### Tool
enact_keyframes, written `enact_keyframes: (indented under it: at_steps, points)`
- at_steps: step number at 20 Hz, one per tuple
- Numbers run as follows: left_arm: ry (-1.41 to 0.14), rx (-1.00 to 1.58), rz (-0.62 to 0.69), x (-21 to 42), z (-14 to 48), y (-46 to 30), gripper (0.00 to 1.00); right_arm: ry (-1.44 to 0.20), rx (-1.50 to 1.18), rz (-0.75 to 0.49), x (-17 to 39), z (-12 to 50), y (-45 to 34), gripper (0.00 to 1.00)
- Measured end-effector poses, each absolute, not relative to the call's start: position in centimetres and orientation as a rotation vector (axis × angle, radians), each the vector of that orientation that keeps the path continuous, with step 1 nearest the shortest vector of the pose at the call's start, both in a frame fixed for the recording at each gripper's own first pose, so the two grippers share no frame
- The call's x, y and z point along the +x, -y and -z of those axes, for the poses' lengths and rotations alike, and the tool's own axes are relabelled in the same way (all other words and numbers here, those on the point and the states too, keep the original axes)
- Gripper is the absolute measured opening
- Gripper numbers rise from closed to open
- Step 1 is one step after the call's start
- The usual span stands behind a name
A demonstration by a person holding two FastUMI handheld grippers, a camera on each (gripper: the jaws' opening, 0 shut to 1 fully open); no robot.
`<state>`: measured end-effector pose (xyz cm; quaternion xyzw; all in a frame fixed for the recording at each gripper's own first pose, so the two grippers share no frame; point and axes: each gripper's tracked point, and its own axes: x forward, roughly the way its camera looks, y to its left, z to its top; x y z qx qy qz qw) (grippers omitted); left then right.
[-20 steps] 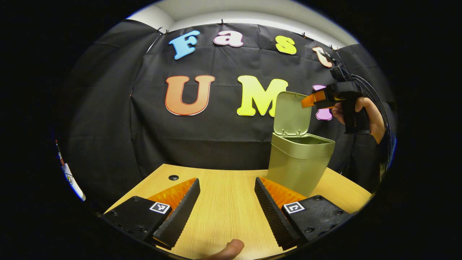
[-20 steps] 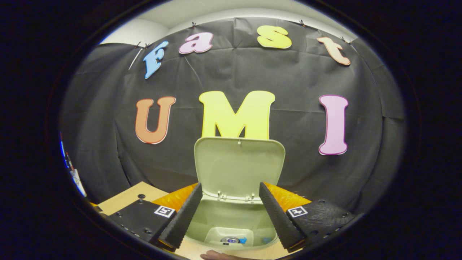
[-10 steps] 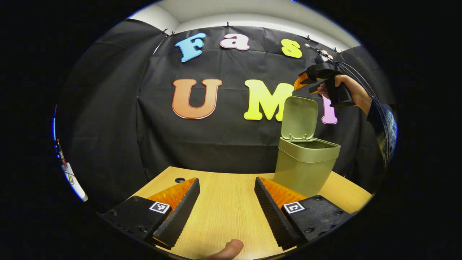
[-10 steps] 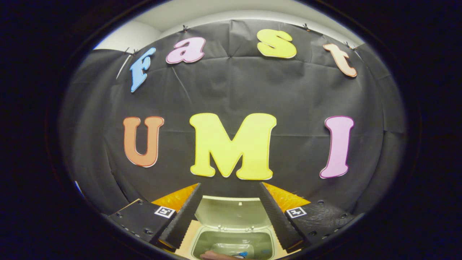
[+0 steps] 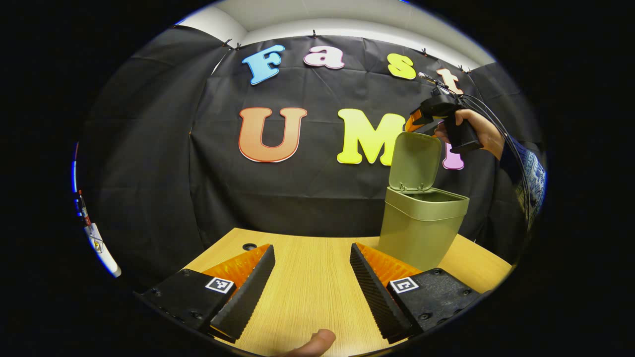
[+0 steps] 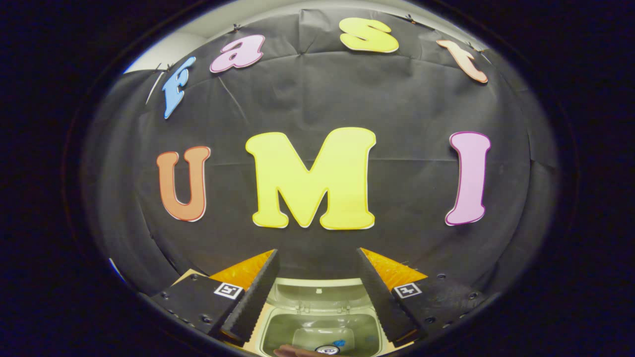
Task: Press the lid of the desktop garbage bin to open it, pick up the crumpled paper on the desktop and throw it into the bin, then pick up the pop can on the desktop and drop it into the bin, and finally close the garbage bin lid.
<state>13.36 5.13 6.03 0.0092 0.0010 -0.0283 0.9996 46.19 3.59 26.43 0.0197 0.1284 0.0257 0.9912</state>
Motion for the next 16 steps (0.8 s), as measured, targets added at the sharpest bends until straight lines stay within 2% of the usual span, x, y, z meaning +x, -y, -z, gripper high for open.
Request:
enact_keyframes:
  at_steps: [8,11,16]
  points:
    - [0.035,0.051,0.145,10.9,-6.8,-1.5,0.98,-0.347,-0.007,-0.034,39.3,-19.6,-2.5,0.95]
    - [0.044,0.061,0.151,9.7,-6.6,-0.9,1.00,-0.363,-0.039,-0.022,37.2,-17.0,-2.3,0.96]
    - [0.028,-0.005,0.159,8.5,-5.8,-0.7,0.98,-0.405,-0.038,-0.031,35.1,-12.8,-2.8,0.97]
